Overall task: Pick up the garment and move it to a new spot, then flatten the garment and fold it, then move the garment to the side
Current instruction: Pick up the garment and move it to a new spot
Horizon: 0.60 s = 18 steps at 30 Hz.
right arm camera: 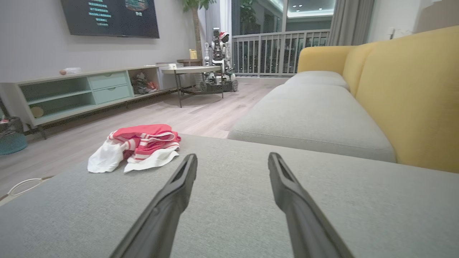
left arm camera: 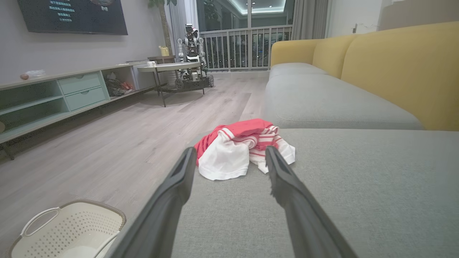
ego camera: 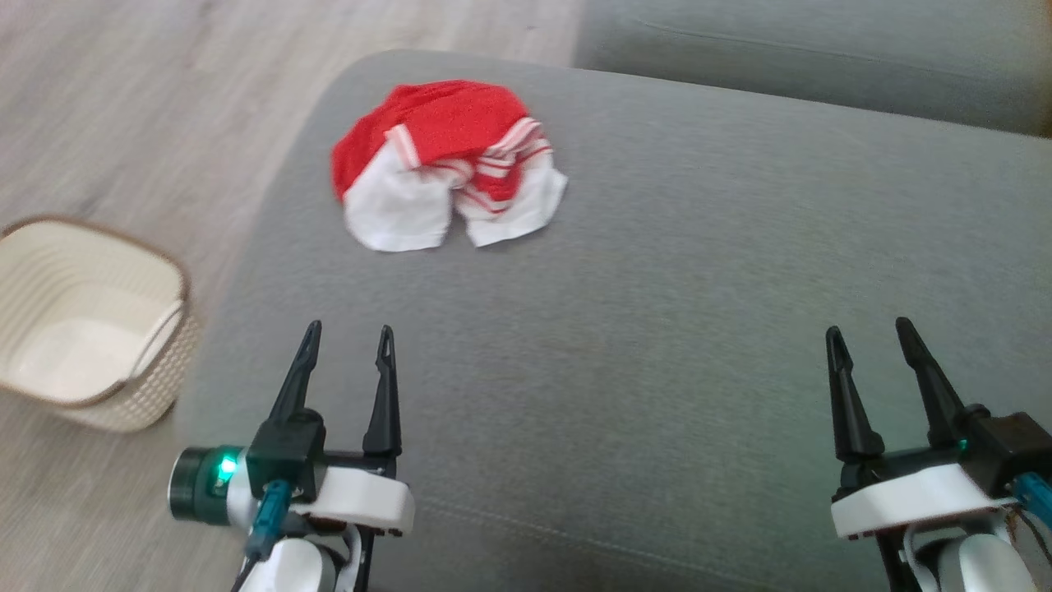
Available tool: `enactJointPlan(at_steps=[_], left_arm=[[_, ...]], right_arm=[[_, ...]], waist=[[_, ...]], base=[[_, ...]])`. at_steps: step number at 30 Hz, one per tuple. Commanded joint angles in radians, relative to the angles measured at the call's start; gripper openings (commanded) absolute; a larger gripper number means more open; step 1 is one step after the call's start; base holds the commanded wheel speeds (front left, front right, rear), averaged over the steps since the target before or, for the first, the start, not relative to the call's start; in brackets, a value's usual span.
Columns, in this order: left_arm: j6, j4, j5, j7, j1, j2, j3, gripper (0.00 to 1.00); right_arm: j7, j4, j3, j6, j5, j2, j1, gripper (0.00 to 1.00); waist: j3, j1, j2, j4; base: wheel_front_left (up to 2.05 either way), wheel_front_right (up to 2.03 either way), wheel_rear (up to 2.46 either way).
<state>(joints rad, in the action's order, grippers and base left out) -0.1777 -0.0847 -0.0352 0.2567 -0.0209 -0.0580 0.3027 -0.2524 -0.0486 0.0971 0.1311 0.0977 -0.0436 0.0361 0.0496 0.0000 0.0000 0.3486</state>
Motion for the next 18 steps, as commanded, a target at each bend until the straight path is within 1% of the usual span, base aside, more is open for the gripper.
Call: enactJointPlan(at_steps=[1, 4, 8, 11, 14, 16, 18], left_arm=[[-0.009, 0.041, -0.001, 0.005, -0.028, 0.003, -0.034, 1.00], [-0.009, 0.045, -0.002, 0.005, -0.028, 0.004, -0.035, 1.00], [-0.005, 0.050, -0.005, 0.005, -0.035, 0.004, -0.040, 1.00], [0.030, 0.061, -0.005, 0.005, -0.105, -0.002, -0.038, 1.00], [0.062, 0.075, 0.002, 0.005, -0.235, -0.017, -0.050, 1.00], [0.093, 0.050, -0.029, 0.005, -0.332, -0.016, -0.069, 1.00], [0.131, -0.023, -0.055, 0.005, -0.431, -0.025, -0.088, 1.00]], right_arm=[[-0.009, 0.031, -0.025, 0.000, -0.001, -0.007, -0.025, 1.00], [-0.009, 0.029, -0.029, 0.000, -0.003, -0.007, -0.027, 1.00], [-0.009, 0.028, -0.034, 0.000, -0.007, -0.007, -0.030, 1.00], [-0.009, 0.025, -0.032, 0.000, -0.005, -0.007, -0.038, 1.00], [-0.009, 0.028, -0.040, 0.000, -0.018, -0.007, -0.060, 1.00], [-0.009, 0.036, -0.033, 0.000, -0.038, -0.007, -0.081, 1.00], [-0.009, 0.040, -0.033, 0.000, -0.050, -0.007, -0.101, 1.00]], waist=[[0.006, 0.0000, 0.0000, 0.052], [0.011, 0.0000, 0.0000, 0.070], [0.023, 0.0000, 0.0000, 0.073], [0.054, 0.0000, 0.0000, 0.064], [0.102, 0.0000, 0.0000, 0.034], [0.135, 0.0000, 0.0000, 0.012], [0.166, 0.0000, 0.0000, -0.016]], base=[[0.00, 0.00, 0.00], [0.00, 0.00, 0.00], [0.00, 0.00, 0.00], [0.00, 0.00, 0.00], [0.00, 0.00, 0.00], [0.00, 0.00, 0.00], [0.00, 0.00, 0.00]])
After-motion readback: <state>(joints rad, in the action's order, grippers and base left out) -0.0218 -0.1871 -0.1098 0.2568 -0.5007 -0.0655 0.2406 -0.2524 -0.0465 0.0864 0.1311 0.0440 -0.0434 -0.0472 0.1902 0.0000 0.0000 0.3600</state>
